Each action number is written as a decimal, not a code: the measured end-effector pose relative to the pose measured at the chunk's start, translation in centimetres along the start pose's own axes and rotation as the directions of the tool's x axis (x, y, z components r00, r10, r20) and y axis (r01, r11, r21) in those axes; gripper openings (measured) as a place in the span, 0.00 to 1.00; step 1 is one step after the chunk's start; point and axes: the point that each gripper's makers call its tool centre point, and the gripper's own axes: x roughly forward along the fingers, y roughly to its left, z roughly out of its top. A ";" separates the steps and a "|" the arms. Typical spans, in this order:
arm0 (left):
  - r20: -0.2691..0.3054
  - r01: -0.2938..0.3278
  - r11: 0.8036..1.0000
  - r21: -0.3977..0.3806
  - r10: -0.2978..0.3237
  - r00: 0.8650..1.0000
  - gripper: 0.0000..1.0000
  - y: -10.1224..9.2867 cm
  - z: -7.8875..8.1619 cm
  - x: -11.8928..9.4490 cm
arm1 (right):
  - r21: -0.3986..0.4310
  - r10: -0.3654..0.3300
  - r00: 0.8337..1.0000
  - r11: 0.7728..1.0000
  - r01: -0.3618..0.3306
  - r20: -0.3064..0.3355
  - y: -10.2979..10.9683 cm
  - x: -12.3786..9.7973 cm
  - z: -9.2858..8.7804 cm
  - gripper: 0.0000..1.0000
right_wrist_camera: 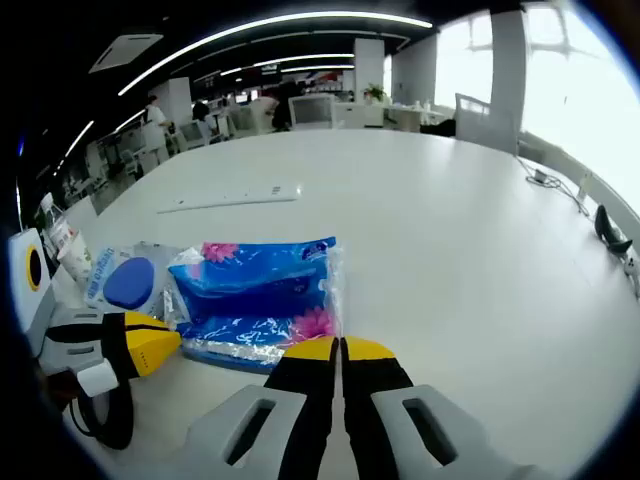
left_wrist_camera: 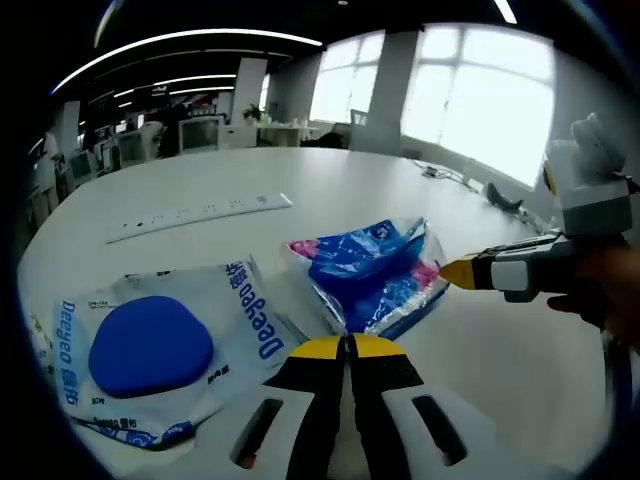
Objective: Arrange the tabletop items into an orderly group along one side of the table until the central work area is clear of visible clutter.
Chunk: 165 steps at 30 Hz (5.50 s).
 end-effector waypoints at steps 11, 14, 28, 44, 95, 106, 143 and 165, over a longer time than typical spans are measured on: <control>0.012 -0.005 0.999 0.053 0.004 1.000 0.05 -0.2 0.2 -0.1 | -0.005 0.031 0.999 1.000 -0.031 -0.014 -0.3 0.3 -0.7 0.00; 0.013 -0.010 0.998 0.055 0.010 1.000 0.06 -0.1 0.2 -0.3 | 0.008 0.039 0.999 0.999 -0.039 -0.018 -0.3 0.4 -0.7 0.01; 0.085 0.032 0.998 0.061 -0.037 0.996 0.19 -0.9 1.5 -2.0 | 0.072 0.047 0.999 0.996 -0.048 0.007 -0.3 -0.7 -0.3 0.24; 0.147 0.026 0.993 0.117 -0.043 0.988 0.57 1.7 3.9 -4.9 | 0.087 0.175 0.985 0.981 -0.175 0.009 3.5 -5.0 0.0 0.63; -0.012 -0.033 0.984 0.176 0.036 0.999 0.86 9.1 -3.6 -12.6 | 0.056 0.376 0.922 0.926 -0.372 -0.087 18.0 -11.4 -6.0 0.81; -0.085 0.009 0.991 0.133 0.002 0.996 0.68 8.6 -5.6 -12.5 | 0.158 0.292 0.951 0.948 -0.275 -0.098 19.0 -10.9 -7.0 0.45; -0.098 0.014 1.000 -0.006 -0.015 0.995 0.13 8.3 -5.8 -13.2 | 0.332 0.402 0.910 0.876 -0.350 -0.100 21.6 -10.8 -8.4 0.04; -0.031 0.086 0.988 -0.126 -0.091 0.995 0.04 5.0 -4.4 -13.4 | 0.391 0.383 0.923 0.845 -0.365 0.034 18.8 -13.9 -4.6 0.00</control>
